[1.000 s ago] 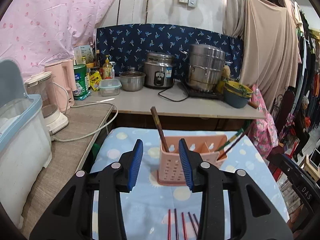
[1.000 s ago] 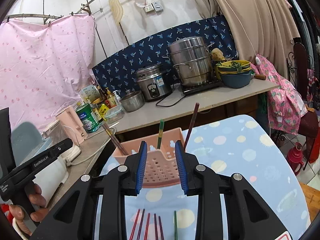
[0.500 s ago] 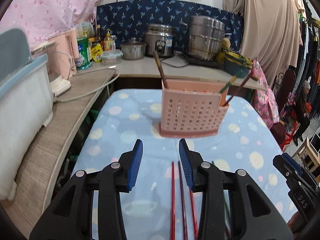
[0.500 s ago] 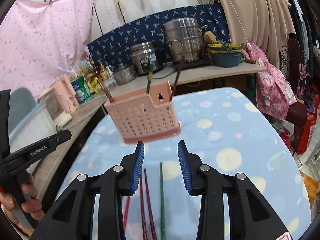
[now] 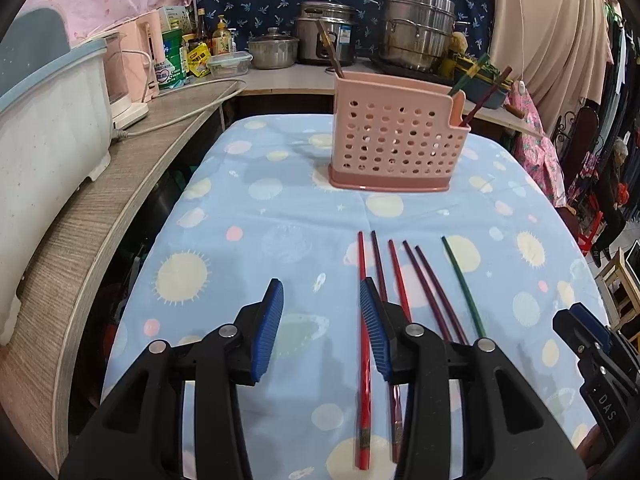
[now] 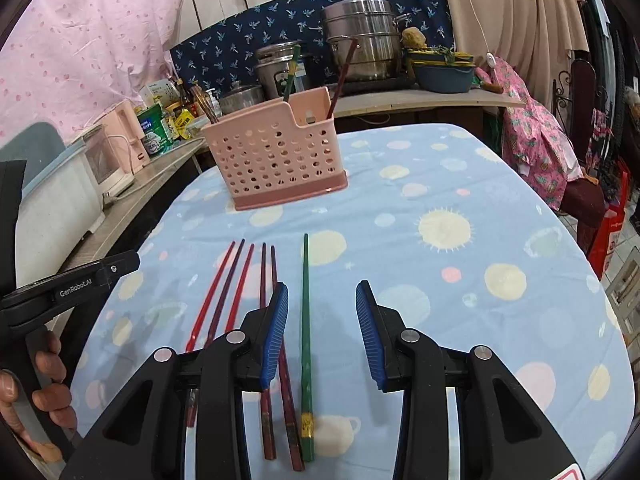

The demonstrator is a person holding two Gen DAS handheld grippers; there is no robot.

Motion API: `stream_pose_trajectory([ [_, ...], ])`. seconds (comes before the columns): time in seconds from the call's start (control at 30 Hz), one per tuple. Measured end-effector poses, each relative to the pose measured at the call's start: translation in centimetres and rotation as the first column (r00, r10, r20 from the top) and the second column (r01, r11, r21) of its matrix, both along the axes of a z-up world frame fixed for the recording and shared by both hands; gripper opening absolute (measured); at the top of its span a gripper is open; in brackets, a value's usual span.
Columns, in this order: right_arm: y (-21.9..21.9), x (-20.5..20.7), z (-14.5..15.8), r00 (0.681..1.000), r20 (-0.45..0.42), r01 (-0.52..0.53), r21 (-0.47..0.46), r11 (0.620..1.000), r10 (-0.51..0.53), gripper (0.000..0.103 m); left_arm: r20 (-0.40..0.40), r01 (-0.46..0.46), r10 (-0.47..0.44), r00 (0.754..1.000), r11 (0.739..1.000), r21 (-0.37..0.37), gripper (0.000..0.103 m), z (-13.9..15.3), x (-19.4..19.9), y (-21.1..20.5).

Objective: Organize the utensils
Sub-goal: 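Move both open tools back down to the remaining chopsticks, then close the left tool on a red chopstick while the right tool closes on a green chopstick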

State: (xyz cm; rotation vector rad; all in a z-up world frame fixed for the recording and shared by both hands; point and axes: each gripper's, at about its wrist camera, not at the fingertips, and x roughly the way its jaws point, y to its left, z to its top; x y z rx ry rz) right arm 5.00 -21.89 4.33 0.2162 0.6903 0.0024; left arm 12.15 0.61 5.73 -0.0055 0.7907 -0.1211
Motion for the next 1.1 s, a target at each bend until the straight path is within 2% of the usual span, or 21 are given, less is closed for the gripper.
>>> stream_pose_trajectory([
  [0.03, 0.1, -0.1, -0.2, 1.0, -0.004, 0.002, -0.008, 1.0, -0.002, 0.035, 0.001, 0.001, -0.001, 1.0, 1.0, 0.004, 0.049, -0.2, -0.3, 0.0],
  [0.07, 0.1, -0.3, -0.4, 1.0, -0.009, 0.002, -0.012, 1.0, -0.002, 0.035, 0.002, 0.002, -0.002, 1.0, 1.0, 0.006, 0.052, -0.3, -0.6, 0.0],
  [0.47, 1.5, -1.7, -4.2, 0.996, -0.088, -0.031, -0.02, 0.999, 0.029, 0.035, -0.072, 0.037, -0.036, 0.997, 0.999, 0.011, 0.052, -3.4, -2.6, -0.5],
  [0.57, 1.6, -1.8, -5.0, 0.994, -0.106, -0.033, -0.017, 0.999, 0.031, 0.032, -0.092, 0.04, -0.039, 0.995, 0.999, 0.009, 0.052, -4.3, -3.0, -0.5],
  [0.77, 1.9, -2.0, -6.0, 0.99, -0.133, -0.047, -0.017, 0.999, 0.045, 0.019, -0.114, 0.047, -0.047, 0.992, 0.999, 0.001, 0.052, -5.2, -3.4, -0.3],
  [0.9, 2.1, -2.0, -6.2, 0.989, -0.135, -0.057, -0.021, 0.998, 0.054, 0.017, -0.126, 0.056, -0.056, 0.99, 0.998, -0.001, 0.052, -5.8, -3.7, -0.4],
  [0.97, 2.3, -2.0, -6.4, 0.988, -0.142, -0.061, -0.032, 0.998, 0.056, 0.011, -0.132, 0.062, -0.062, 0.989, 0.998, -0.004, 0.052, -5.9, -3.8, -0.5],
  [1.1, 2.5, -2.4, -6.4, 0.989, -0.136, -0.064, -0.051, 0.997, 0.056, 0.01, -0.143, 0.075, -0.075, 0.987, 0.997, -0.002, 0.052, -6.4, -4.2, -0.8],
])
